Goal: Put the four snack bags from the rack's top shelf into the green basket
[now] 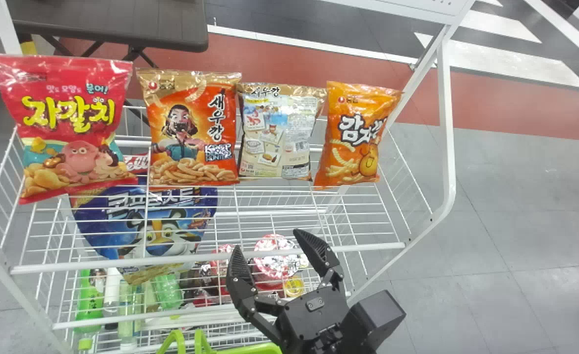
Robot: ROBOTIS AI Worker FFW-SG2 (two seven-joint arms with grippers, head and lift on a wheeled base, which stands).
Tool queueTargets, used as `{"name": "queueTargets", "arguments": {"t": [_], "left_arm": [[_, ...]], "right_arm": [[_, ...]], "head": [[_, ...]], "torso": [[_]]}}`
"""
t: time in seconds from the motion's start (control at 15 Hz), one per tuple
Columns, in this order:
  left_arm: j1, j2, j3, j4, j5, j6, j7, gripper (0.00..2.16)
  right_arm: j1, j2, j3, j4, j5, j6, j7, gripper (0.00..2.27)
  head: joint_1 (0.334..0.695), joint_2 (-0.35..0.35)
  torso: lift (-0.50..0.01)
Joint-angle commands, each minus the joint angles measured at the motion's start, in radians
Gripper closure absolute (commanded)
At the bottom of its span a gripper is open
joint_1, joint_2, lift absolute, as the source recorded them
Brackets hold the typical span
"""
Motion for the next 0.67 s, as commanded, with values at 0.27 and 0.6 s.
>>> {"name": "queueTargets", "arguments": {"t": [0.27, 0.6], "left_arm": [[0.0, -0.002, 0.019, -0.002, 0.019, 0.0, -0.002, 2.15], [0.002, -0.003, 0.029, -0.002, 0.032, 0.0, -0.005, 2.15]], "right_arm": [[-0.001, 0.0, -0.001, 0.003, 0.0, 0.0, 0.0, 0.06], [-0.013, 0.0, 0.004, 0.012, -0.003, 0.0, 0.0, 0.07]], "head": [[0.695, -0.341], [0.695, -0.332]], "torso": [[0.0], [0.0]]}}
